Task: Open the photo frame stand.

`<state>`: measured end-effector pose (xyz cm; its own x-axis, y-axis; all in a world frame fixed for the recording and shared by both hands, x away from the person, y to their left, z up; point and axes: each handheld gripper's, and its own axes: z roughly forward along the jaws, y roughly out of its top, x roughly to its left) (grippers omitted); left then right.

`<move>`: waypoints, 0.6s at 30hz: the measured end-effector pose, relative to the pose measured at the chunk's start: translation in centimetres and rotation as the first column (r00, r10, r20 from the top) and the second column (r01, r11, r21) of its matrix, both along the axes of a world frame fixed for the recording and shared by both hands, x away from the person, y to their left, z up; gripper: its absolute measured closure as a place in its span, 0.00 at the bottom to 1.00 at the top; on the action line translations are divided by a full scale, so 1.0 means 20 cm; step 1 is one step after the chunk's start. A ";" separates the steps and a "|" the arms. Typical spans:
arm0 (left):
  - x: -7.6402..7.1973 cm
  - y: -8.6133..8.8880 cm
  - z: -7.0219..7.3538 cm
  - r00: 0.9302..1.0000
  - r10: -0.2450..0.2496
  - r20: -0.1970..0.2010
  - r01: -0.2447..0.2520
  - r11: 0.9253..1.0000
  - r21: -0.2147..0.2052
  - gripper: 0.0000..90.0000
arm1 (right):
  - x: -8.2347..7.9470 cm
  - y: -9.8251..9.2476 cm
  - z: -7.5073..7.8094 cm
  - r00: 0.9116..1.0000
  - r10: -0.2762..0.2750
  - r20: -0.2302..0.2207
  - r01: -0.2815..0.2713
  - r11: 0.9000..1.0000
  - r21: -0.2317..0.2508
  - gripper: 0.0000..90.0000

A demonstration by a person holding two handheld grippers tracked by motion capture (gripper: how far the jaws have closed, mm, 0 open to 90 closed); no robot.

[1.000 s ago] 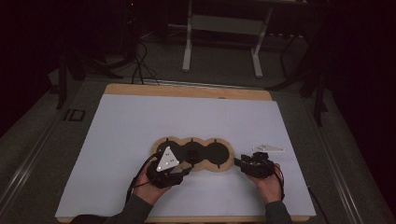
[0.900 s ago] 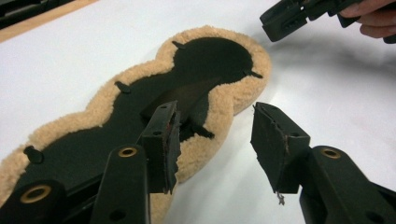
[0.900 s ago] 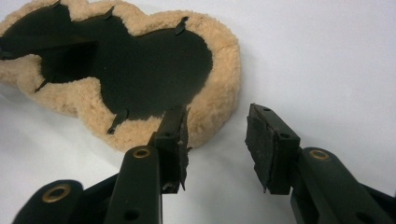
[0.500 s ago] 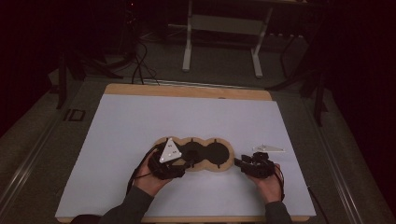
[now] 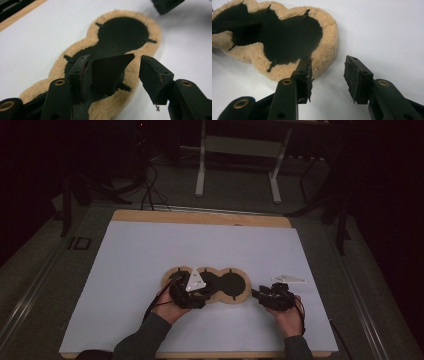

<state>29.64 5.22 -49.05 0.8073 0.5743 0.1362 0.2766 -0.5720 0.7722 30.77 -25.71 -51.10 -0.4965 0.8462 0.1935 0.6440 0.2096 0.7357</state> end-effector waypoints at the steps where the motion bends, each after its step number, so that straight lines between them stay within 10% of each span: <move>1: 0.01 -0.01 -0.01 1.000 -0.003 -0.003 0.003 1.000 0.009 0.52 | 0.00 0.00 0.00 1.000 -0.001 0.000 0.001 1.000 0.002 0.64; 18: 0.07 -0.08 -0.08 0.999 0.023 0.028 -0.027 0.992 0.126 0.62 | 0.00 -0.01 0.00 1.000 -0.005 -0.001 0.005 1.000 0.007 0.63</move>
<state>31.13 3.63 -50.62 0.7881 0.5709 0.2301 0.2724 -0.6587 0.7013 30.78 -25.89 -51.09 -0.4922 0.8472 0.1999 0.6455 0.2011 0.7368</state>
